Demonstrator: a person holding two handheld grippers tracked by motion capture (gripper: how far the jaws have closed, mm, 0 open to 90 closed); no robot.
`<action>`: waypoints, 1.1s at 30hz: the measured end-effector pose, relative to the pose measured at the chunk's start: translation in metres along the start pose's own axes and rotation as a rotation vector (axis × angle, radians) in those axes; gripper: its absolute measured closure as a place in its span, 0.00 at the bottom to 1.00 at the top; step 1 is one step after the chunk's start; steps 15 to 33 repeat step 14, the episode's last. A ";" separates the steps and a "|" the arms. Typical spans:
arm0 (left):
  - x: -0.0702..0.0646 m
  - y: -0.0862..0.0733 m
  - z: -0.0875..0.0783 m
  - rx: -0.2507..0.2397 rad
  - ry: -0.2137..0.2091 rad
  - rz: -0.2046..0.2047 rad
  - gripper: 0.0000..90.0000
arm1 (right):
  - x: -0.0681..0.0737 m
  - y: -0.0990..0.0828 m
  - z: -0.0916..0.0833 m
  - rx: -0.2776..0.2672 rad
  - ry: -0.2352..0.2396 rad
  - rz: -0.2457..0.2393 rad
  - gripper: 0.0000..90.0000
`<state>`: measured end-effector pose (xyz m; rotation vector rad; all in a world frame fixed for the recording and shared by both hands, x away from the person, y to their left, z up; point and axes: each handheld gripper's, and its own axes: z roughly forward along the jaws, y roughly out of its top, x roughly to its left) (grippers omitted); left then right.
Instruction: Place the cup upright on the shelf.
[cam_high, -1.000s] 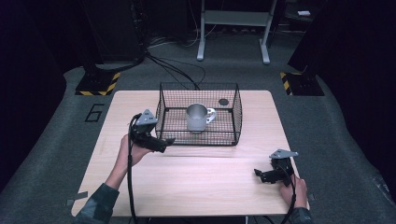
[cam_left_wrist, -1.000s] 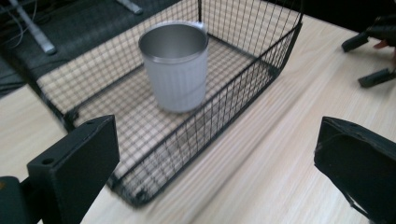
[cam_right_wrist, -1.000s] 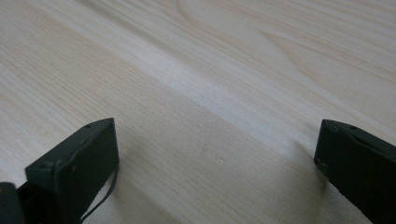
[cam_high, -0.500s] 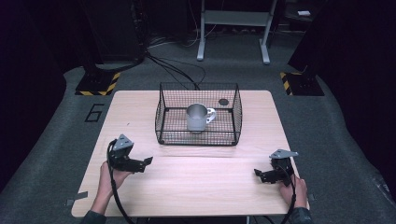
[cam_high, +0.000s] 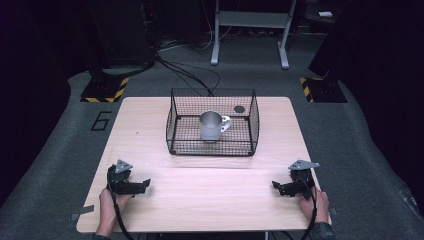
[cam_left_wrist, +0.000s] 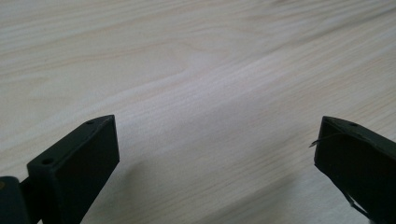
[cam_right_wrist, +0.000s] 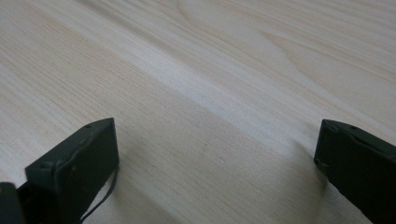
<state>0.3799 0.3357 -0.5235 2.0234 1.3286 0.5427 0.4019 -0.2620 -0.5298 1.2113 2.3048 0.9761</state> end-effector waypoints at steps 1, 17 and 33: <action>-0.001 -0.002 0.002 -0.014 0.010 -0.004 0.00 | 0.000 0.000 0.000 0.000 0.000 0.000 0.00; -0.002 -0.006 0.007 -0.023 0.018 0.004 0.00 | 0.000 0.000 0.000 0.000 0.000 0.000 0.00; -0.002 -0.006 0.007 -0.023 0.018 0.004 0.00 | 0.000 0.000 0.000 0.000 0.000 0.000 0.00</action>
